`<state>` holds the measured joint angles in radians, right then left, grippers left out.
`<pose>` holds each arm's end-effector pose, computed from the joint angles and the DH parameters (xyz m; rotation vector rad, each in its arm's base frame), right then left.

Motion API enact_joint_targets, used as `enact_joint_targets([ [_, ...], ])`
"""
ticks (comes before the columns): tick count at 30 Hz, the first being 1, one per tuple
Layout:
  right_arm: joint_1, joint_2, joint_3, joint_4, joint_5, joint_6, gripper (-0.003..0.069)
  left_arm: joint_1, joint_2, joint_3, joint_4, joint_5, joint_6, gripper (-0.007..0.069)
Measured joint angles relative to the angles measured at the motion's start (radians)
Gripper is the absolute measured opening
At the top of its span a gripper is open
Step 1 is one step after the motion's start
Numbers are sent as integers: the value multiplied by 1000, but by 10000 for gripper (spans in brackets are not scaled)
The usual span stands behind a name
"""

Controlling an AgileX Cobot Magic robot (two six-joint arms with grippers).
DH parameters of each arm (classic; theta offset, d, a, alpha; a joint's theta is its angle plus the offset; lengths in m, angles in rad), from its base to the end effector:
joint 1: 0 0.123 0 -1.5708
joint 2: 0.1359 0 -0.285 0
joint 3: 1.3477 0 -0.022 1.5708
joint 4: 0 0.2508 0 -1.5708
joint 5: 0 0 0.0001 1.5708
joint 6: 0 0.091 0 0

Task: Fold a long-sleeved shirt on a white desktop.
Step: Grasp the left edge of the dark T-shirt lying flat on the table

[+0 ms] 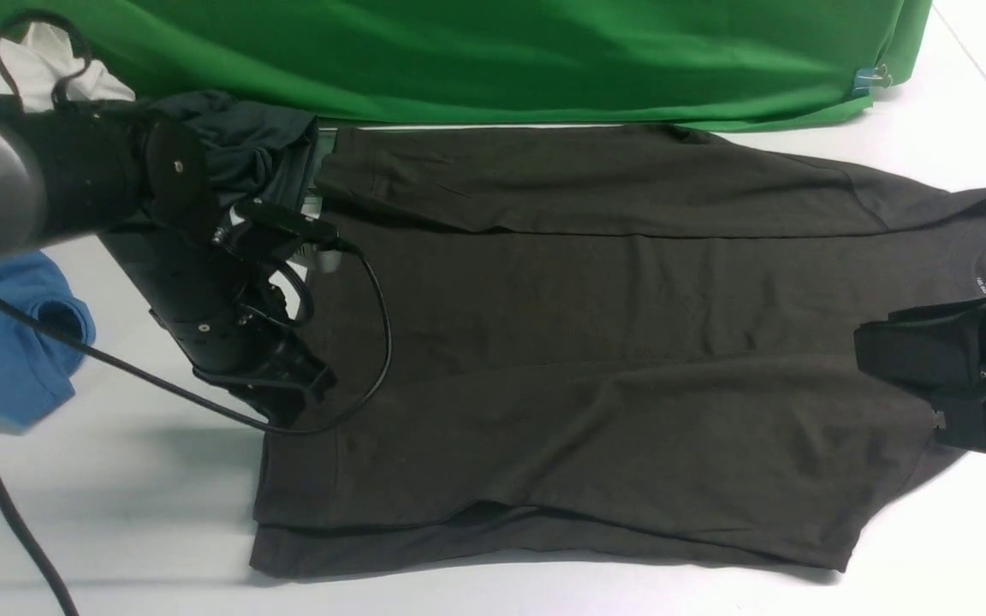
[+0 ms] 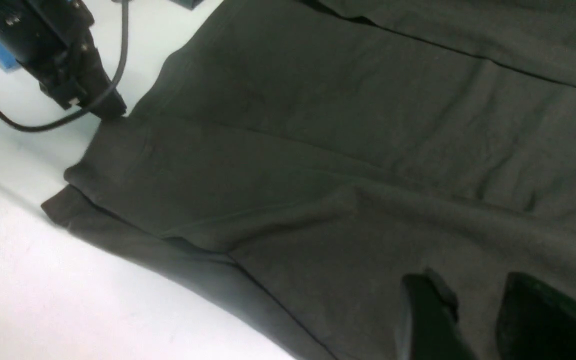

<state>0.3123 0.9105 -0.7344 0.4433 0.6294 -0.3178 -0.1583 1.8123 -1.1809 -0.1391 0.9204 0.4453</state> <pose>0.1623 0.0766 0.3146 -0.4350 2.2174 0.4803 0.3350 -0.0637 0.1870 0.7830 2.9132 -0.1492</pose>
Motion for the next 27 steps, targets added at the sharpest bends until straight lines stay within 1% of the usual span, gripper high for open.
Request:
enact_joint_targets([
  [5,0,0,0,0,0,0,240,0,0,0,-4,-5,1,130],
  [8,0,0,0,0,0,0,240,0,0,0,3,-12,-16,166],
  [11,0,0,0,0,0,0,240,0,1,0,50,-22,-91,238],
  [12,0,0,0,0,0,0,240,0,1,0,58,-21,-95,244],
  [14,0,0,0,0,0,0,240,0,2,2,82,-25,-130,327],
  [16,0,0,0,0,0,0,240,0,2,14,79,-40,-130,391],
  [17,0,0,0,0,0,0,240,0,2,15,77,-40,-130,391],
  [18,0,0,0,0,-1,0,240,0,2,29,61,-49,-113,429],
  [19,0,0,0,0,-1,0,240,0,2,36,55,-51,-105,442],
  [23,0,0,0,0,-1,0,240,0,2,47,45,-53,-91,449],
  [26,0,0,0,0,-2,0,240,0,2,47,42,-56,-84,405],
  [27,0,0,0,0,-2,0,240,0,2,47,41,-57,-84,405],
])
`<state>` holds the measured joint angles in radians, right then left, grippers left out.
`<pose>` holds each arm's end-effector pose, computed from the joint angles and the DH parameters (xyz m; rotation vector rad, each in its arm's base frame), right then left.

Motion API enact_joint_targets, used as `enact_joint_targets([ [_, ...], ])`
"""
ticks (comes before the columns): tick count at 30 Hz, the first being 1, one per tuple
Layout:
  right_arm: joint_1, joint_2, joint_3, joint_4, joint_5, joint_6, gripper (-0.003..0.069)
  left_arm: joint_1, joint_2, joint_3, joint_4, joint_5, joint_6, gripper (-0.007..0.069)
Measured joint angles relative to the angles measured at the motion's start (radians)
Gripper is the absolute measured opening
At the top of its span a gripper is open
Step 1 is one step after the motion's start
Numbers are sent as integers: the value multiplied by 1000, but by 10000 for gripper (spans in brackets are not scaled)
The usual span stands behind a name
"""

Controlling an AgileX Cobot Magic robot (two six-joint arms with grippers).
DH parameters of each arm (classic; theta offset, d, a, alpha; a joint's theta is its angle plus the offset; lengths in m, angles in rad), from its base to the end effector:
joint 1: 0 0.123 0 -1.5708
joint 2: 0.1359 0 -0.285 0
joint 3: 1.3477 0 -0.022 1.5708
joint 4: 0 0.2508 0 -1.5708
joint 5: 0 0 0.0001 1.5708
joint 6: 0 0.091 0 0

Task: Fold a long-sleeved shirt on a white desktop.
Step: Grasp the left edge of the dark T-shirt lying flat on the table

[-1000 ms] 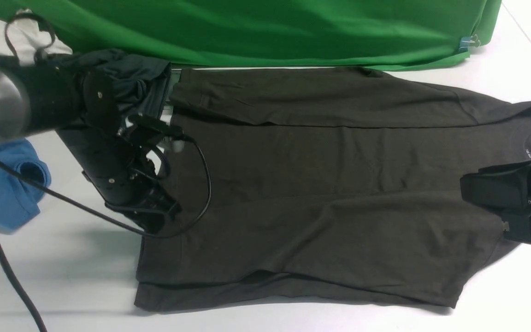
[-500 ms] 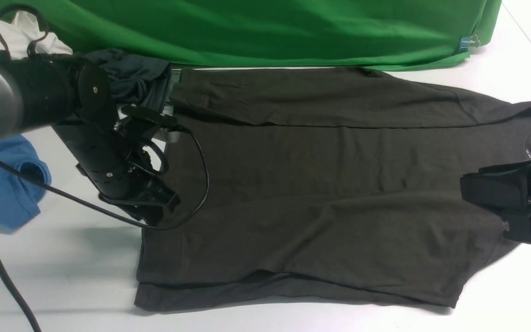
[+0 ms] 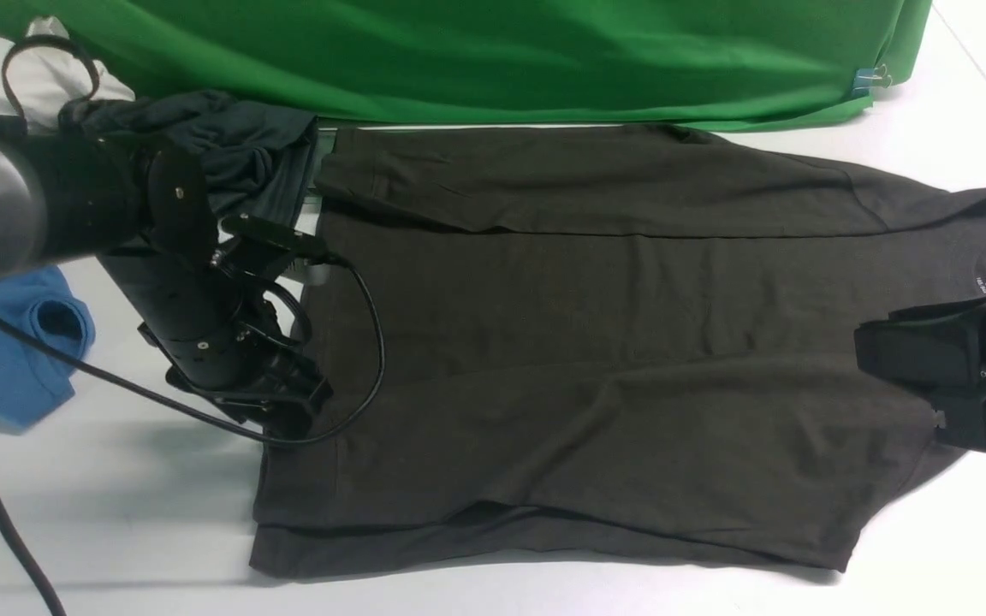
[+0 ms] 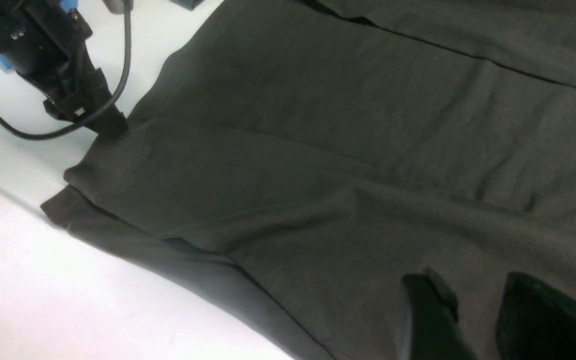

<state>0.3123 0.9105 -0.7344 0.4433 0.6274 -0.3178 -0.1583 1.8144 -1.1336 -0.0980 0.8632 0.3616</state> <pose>0.1624 0.0766 0.3147 -0.4340 2.2156 0.4798 0.3309 -0.0597 0.1755 0.6888 2.9391 -0.0999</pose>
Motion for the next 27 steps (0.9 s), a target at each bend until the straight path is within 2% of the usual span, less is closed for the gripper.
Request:
enact_joint_targets([
  [1,0,0,0,0,-1,0,240,0,1,0,-3,-1,1,348],
  [6,0,0,0,0,-2,0,240,0,36,3,-3,-1,0,195],
  [9,0,0,1,0,-2,0,240,0,51,3,-3,-2,-7,164],
  [22,0,0,1,0,-2,0,239,0,52,3,-23,-1,44,183],
  [24,0,0,1,0,-2,0,239,0,52,3,-27,0,48,162],
  [25,0,0,1,0,-2,0,240,0,52,3,-31,0,51,112],
  [27,0,0,1,0,-2,0,240,0,52,3,-35,2,51,82],
])
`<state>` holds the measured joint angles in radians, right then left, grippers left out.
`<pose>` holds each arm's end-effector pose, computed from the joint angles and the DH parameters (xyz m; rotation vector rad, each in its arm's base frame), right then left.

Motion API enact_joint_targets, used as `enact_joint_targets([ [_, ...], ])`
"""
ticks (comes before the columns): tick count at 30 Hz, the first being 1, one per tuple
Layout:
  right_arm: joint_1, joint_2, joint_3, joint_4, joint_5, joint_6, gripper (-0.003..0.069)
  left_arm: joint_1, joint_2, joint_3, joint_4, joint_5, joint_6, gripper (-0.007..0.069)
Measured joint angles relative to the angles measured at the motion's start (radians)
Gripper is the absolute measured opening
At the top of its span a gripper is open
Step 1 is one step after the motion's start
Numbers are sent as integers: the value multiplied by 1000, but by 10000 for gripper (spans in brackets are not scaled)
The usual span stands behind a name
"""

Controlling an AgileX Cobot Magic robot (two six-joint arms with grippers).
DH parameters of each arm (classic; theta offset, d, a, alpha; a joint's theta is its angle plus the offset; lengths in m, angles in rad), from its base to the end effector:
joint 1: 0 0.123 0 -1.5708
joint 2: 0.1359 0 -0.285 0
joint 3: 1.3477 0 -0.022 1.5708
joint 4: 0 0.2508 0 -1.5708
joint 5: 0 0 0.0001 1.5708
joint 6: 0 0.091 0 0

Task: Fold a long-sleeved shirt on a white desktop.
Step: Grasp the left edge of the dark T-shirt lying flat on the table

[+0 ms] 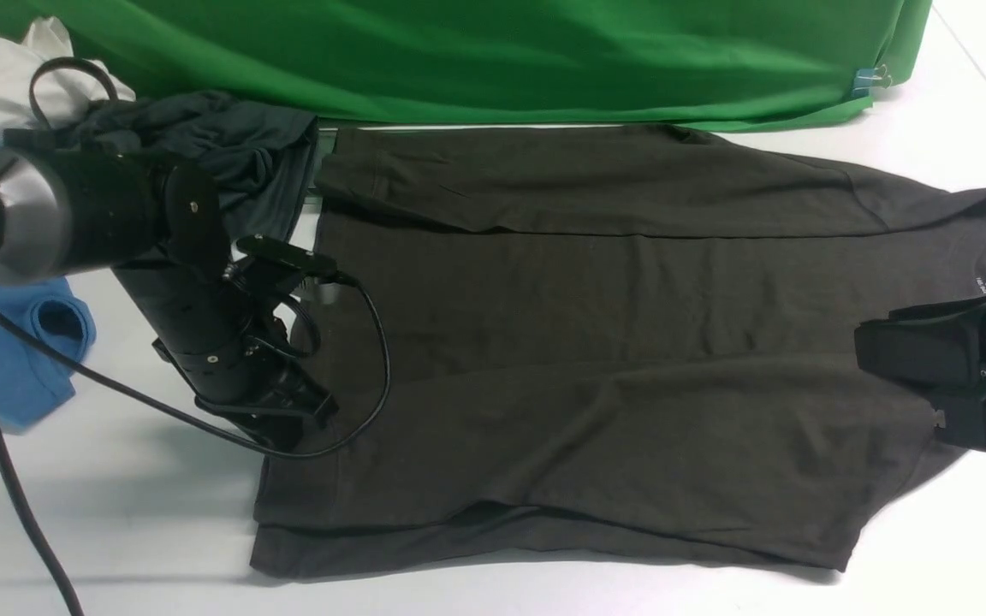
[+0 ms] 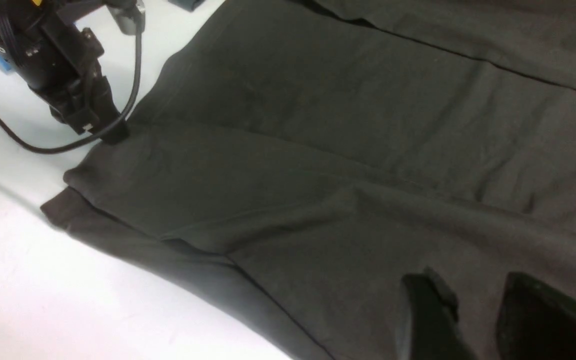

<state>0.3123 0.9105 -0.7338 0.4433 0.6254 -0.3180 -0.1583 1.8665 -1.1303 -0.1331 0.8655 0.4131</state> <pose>0.1625 0.0765 0.3146 -0.4333 2.2145 0.4792 0.3320 -0.0623 0.1574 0.7413 2.9783 -0.1471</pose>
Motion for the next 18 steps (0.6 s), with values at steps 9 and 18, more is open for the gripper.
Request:
enact_joint_targets([
  [9,0,0,0,0,0,0,240,2,-2,-2,-7,7,1,41],
  [18,0,0,0,0,-23,0,240,1,-57,-90,-45,20,54,41],
])
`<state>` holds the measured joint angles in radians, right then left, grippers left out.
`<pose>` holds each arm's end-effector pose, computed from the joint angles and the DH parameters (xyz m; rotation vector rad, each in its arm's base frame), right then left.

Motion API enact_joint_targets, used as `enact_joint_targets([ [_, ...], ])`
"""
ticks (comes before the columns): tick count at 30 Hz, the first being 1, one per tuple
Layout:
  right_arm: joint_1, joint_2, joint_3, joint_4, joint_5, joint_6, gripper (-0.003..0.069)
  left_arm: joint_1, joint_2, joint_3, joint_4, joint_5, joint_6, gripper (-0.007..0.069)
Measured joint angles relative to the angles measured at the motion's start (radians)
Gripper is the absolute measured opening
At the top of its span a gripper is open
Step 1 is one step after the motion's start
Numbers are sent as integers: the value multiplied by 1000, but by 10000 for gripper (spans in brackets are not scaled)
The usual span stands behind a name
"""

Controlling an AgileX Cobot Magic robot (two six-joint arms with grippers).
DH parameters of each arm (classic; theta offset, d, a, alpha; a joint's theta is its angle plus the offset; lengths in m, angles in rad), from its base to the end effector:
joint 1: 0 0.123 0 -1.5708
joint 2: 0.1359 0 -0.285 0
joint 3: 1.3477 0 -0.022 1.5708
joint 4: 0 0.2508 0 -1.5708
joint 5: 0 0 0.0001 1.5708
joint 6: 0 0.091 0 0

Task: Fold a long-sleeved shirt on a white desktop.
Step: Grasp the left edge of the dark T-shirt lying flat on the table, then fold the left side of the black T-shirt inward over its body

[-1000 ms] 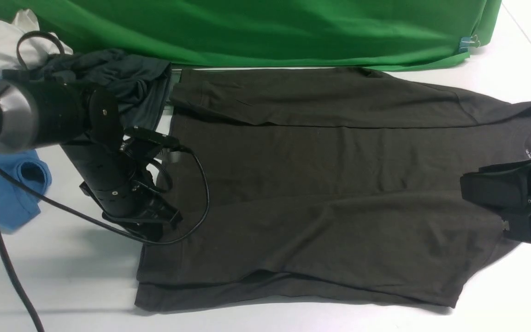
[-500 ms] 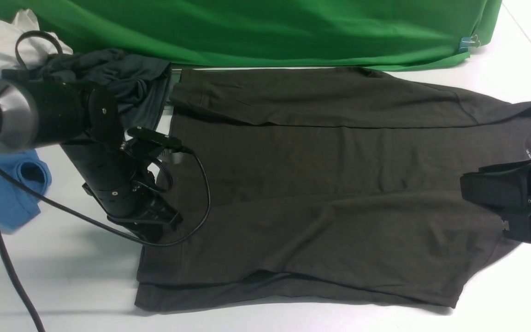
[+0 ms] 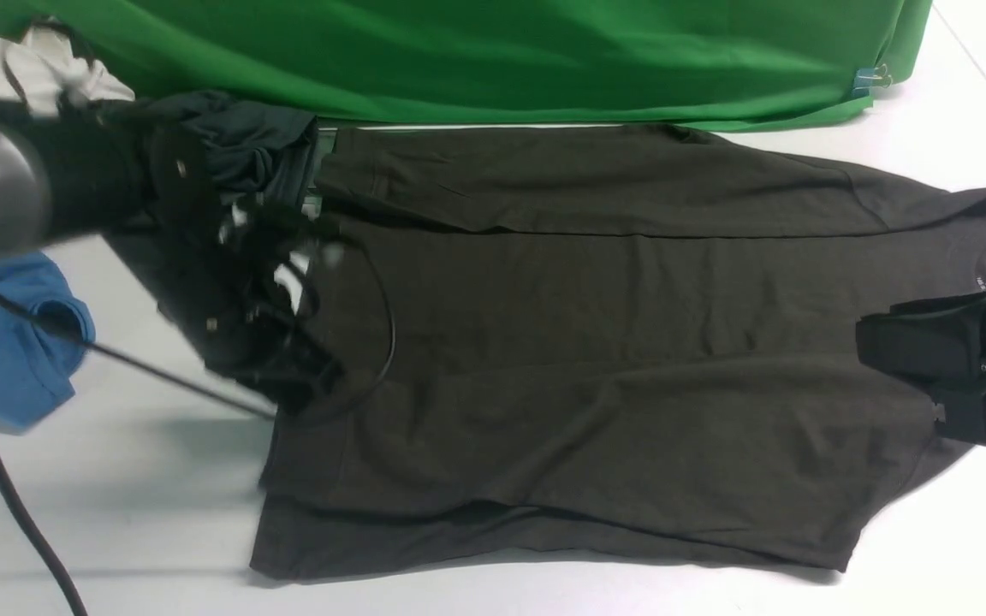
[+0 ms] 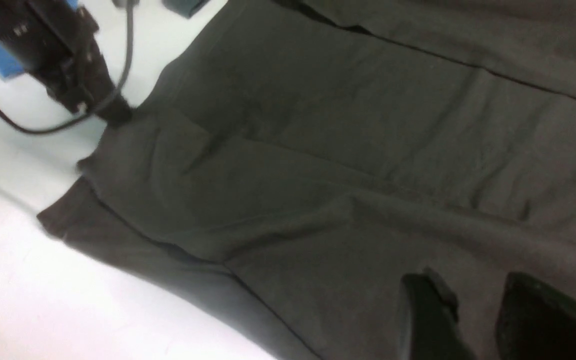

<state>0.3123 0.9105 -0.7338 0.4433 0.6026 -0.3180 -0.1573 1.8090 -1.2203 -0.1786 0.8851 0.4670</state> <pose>0.1640 0.0762 0.3160 -0.4225 2.1947 0.4738 0.3454 -0.0675 0.1985 0.7592 2.8323 -0.1740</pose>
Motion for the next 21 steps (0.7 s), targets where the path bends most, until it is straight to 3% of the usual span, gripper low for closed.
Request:
enact_joint_targets([
  [8,0,0,0,0,-33,0,240,0,-19,-111,-28,31,29,40],
  [21,0,0,0,0,-67,0,240,0,-19,-269,-21,-61,33,40],
])
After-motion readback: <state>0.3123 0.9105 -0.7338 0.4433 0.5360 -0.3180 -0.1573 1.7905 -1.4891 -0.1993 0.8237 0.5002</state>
